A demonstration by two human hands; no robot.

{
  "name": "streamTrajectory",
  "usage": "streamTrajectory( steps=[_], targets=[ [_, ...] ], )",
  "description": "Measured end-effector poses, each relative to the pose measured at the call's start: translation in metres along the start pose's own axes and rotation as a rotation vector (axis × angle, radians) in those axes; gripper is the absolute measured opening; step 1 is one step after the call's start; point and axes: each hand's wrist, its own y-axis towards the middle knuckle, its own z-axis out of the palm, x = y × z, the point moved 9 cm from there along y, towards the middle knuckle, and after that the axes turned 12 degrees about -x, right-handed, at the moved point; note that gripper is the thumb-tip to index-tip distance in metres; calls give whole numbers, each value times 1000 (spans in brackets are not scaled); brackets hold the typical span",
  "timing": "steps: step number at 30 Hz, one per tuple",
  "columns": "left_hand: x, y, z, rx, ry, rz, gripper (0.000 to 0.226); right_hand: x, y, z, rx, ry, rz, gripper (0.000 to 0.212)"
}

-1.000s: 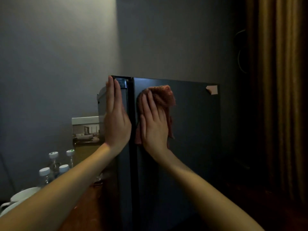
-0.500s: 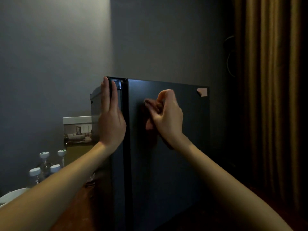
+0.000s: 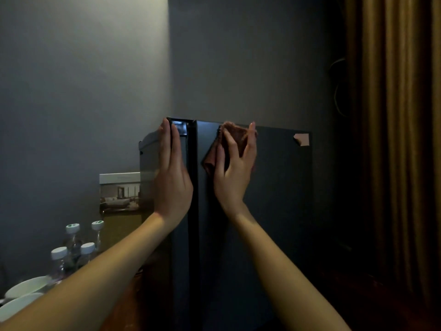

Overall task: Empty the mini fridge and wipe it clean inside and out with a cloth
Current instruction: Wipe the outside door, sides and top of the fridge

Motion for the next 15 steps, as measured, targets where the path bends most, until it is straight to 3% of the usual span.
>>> streamTrajectory(
  steps=[2,7,10,12,15],
  targets=[
    [-1,0,0,0,-13,-1,55,7,-3,4,40,44,10,40],
    [4,-1,4,28,-31,-12,53,57,-28,21,311,151,-419,44],
    [5,-1,3,22,-38,-5,52,44,-14,17,360,145,-533,40],
    [7,-1,4,17,-26,1,54,11,8,9,323,92,-465,42],
    [3,-2,3,16,-16,2,58,-63,44,-10,215,16,-216,47]
  ],
)
